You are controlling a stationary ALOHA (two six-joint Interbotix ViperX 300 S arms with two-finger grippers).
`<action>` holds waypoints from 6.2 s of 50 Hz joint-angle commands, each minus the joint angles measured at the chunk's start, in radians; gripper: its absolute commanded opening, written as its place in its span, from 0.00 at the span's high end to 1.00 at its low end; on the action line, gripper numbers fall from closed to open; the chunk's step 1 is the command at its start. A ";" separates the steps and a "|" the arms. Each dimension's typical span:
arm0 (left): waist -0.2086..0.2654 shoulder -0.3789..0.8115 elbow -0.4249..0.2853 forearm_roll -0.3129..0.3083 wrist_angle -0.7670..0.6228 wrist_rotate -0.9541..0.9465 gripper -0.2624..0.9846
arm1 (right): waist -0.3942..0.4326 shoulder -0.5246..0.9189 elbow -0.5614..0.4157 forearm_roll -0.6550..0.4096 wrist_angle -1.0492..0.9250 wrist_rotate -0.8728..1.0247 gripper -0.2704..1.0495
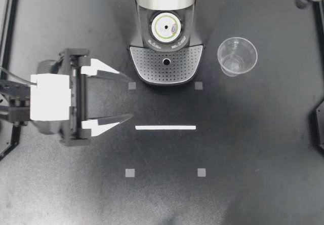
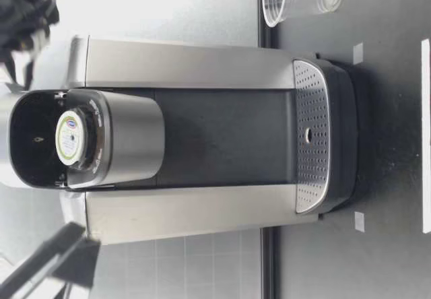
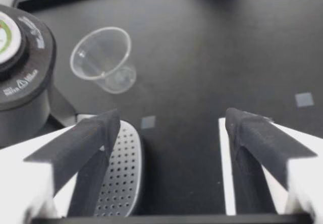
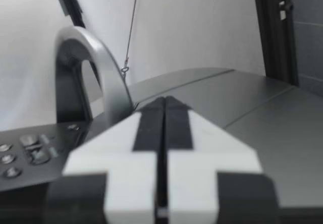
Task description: Place the coffee capsule inside the capsule container, then place the cup onto the center of the cup tray, then push the 'Hot Water' and 'Travel Mug' buttons.
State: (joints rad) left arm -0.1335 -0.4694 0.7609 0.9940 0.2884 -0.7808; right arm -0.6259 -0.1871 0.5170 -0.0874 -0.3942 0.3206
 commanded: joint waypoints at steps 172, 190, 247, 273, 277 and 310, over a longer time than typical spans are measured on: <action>0.034 -0.046 0.084 -0.008 -0.025 -0.152 0.16 | 0.058 -0.330 0.732 0.115 0.327 0.480 0.40; 0.034 -0.044 0.091 -0.008 -0.037 -0.152 0.16 | 0.058 -0.241 0.707 0.115 0.336 0.479 0.40; 0.034 -0.044 0.104 -0.008 -0.038 -0.153 0.16 | 0.084 -0.279 0.660 0.133 0.385 0.525 0.62; 0.034 -0.044 0.103 -0.009 -0.043 -0.153 0.16 | 0.241 -0.190 0.607 0.135 0.138 0.762 0.68; 0.034 -0.046 0.101 -0.009 -0.046 -0.153 0.16 | 0.242 -0.158 0.595 0.135 0.092 0.782 0.68; 0.034 -0.054 0.114 -0.018 -0.049 -0.153 0.16 | 0.264 0.115 0.374 0.094 0.026 0.782 0.68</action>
State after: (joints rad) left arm -0.1028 -0.5093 0.8836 0.9771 0.2424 -0.9342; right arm -0.3651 -0.0721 0.9235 0.0077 -0.3574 1.1060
